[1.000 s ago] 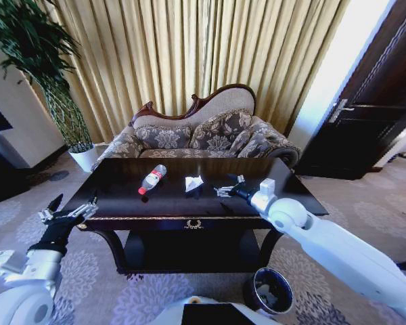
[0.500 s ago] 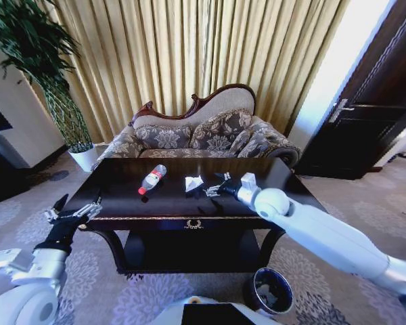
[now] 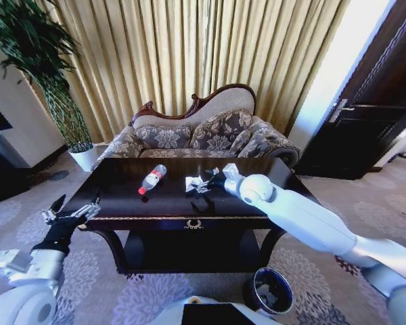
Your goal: Move to the front of the table and place the trash on the table into the trash bin.
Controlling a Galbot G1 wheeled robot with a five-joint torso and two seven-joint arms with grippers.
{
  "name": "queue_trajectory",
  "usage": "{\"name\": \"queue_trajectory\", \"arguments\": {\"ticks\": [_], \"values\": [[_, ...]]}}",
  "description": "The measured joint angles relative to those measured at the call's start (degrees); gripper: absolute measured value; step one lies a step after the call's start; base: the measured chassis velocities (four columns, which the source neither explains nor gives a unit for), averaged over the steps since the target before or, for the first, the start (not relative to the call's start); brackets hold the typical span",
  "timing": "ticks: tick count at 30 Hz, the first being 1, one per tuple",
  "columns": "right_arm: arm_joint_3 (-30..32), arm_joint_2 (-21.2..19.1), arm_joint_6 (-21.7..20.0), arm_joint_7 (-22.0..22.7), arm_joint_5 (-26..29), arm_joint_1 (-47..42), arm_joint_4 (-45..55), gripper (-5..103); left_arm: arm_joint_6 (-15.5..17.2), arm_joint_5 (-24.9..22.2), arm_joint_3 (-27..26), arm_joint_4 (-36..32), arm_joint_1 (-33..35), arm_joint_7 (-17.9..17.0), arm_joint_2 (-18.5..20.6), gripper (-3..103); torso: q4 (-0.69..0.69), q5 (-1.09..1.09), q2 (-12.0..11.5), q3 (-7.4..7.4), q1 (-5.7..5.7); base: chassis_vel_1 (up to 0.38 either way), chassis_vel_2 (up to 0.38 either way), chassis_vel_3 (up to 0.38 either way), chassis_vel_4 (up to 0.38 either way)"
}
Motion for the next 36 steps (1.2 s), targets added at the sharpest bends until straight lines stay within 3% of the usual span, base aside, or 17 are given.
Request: {"name": "queue_trajectory", "arguments": {"ticks": [1, 3, 6, 17, 22, 25, 30, 36], "values": [[0.0, 0.0, 0.0, 0.0, 0.0, 0.0, 0.0, 100, 0.0, 0.0, 0.0, 0.0, 0.0, 0.0, 0.0, 100, 0.0, 0.0, 0.0, 0.0, 0.0, 0.0, 0.0, 0.0, 0.0], [-0.46, -0.29, 2.32, -4.29, -3.02, 0.4, -1.67, 100, -0.03, 0.0, 0.02, 0.0, -0.05, 0.13, 0.05, 100, 0.0, 0.01, 0.0, 0.0, 0.0, 0.0, 0.0, 0.0, 0.0], [-0.46, -0.41, 3.27, -5.43, -3.85, 0.42, -2.22, 100, -0.05, -0.01, 0.06, 0.0, -0.1, 0.24, 0.09, 100, -0.01, 0.01, 0.0, 0.0, 0.0, 0.0, 0.0, 0.0, 0.0], [-0.92, 0.41, 5.41, -5.59, -5.07, -0.02, -3.92, 97, -0.11, 0.05, 0.6, 0.0, -0.24, 0.85, -0.09, 100, 0.0, 0.01, 0.01, 0.0, 0.0, 0.0, 0.0, 0.0, 0.0], [-0.98, 1.07, 6.21, -5.54, -5.74, -0.36, -4.45, 83, -0.17, 0.11, 0.6, 0.0, -0.18, 1.17, -0.31, 100, 0.0, 0.01, 0.01, 0.0, 0.0, 0.0, 0.0, 0.0, 0.0], [-1.02, 1.29, 6.71, -5.38, -6.05, -0.59, -4.77, 67, -0.2, 0.14, 0.7, 0.0, -0.18, 1.25, -0.4, 100, 0.0, 0.01, 0.01, 0.0, 0.0, 0.0, 0.0, 0.0, 0.0], [-0.76, 1.29, 6.93, -5.2, -6.08, -0.91, -4.85, 56, -0.29, 0.11, 0.32, 0.0, -0.19, 1.32, -0.33, 100, 0.0, 0.01, 0.01, 0.0, 0.0, 0.0, 0.0, 0.0, 0.0], [0.59, 0.68, 7.37, -4.86, -6.02, -1.94, -5.04, 28, -0.33, 0.08, 0.35, 0.0, -0.28, 1.35, -0.23, 100, 0.0, 0.01, 0.01, 0.0, 0.0, 0.0, 0.0, 0.0, 0.0]]}}
